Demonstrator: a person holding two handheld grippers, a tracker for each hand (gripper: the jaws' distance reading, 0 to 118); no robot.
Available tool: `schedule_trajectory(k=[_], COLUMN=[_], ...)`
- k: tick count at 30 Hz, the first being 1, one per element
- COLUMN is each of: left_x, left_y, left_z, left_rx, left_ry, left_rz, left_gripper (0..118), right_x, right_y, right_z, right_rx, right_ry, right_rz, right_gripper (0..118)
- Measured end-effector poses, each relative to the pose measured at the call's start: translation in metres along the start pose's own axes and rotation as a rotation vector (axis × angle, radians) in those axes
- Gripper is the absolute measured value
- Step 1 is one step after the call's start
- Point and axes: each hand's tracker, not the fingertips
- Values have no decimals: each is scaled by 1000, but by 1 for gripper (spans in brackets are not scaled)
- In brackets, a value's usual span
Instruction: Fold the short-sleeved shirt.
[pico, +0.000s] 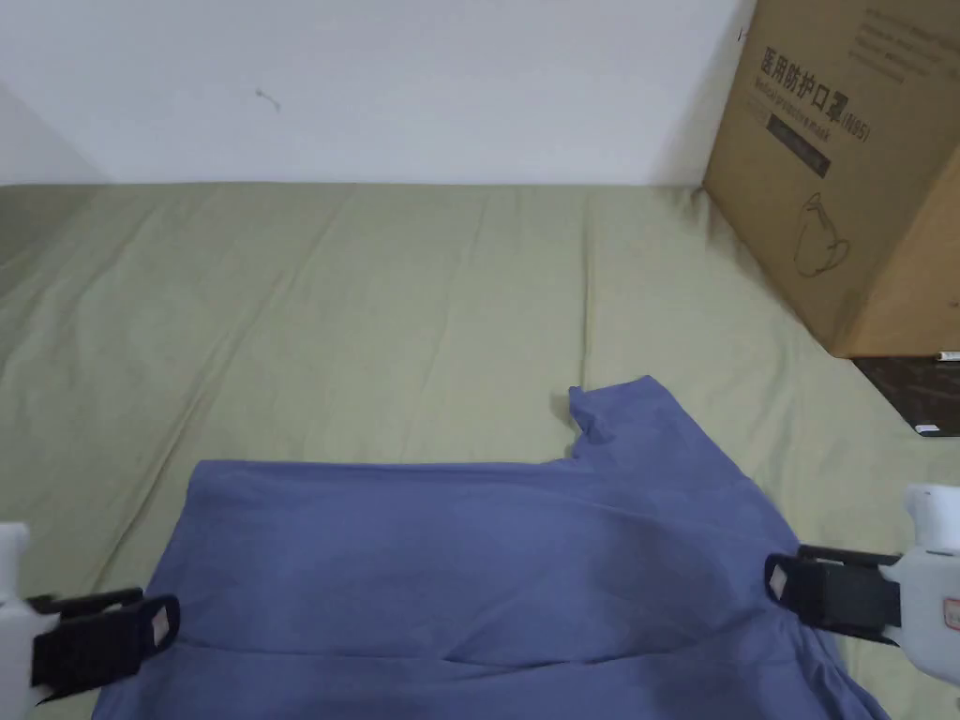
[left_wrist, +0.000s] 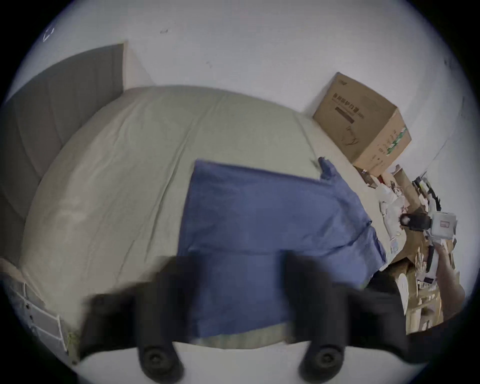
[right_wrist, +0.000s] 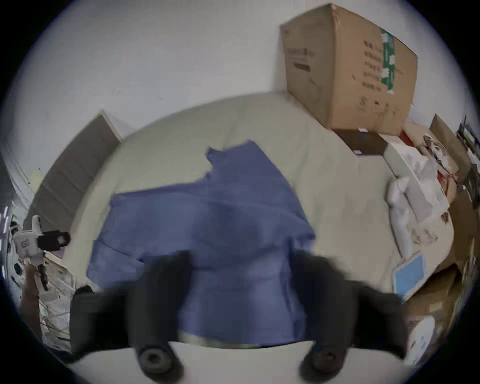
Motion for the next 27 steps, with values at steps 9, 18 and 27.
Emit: schedule_trajectory(k=[9,18,27], left_x=[-22,-77,-53], left_y=[90,146,133], left_z=[-86,-222,-234], left_rx=[-75,-186,-302], left_ry=[49,108,146], left_rz=[-11,5,-217], left_gripper=[1,115,75], right_x=[-22,-6,31], right_y=[31,32,49], right_z=[-52,-80,-113], right_rx=[-46,-122,-161], right_ry=[85,75,28], right_rz=[21,16,-18], right_gripper=[0,0,0])
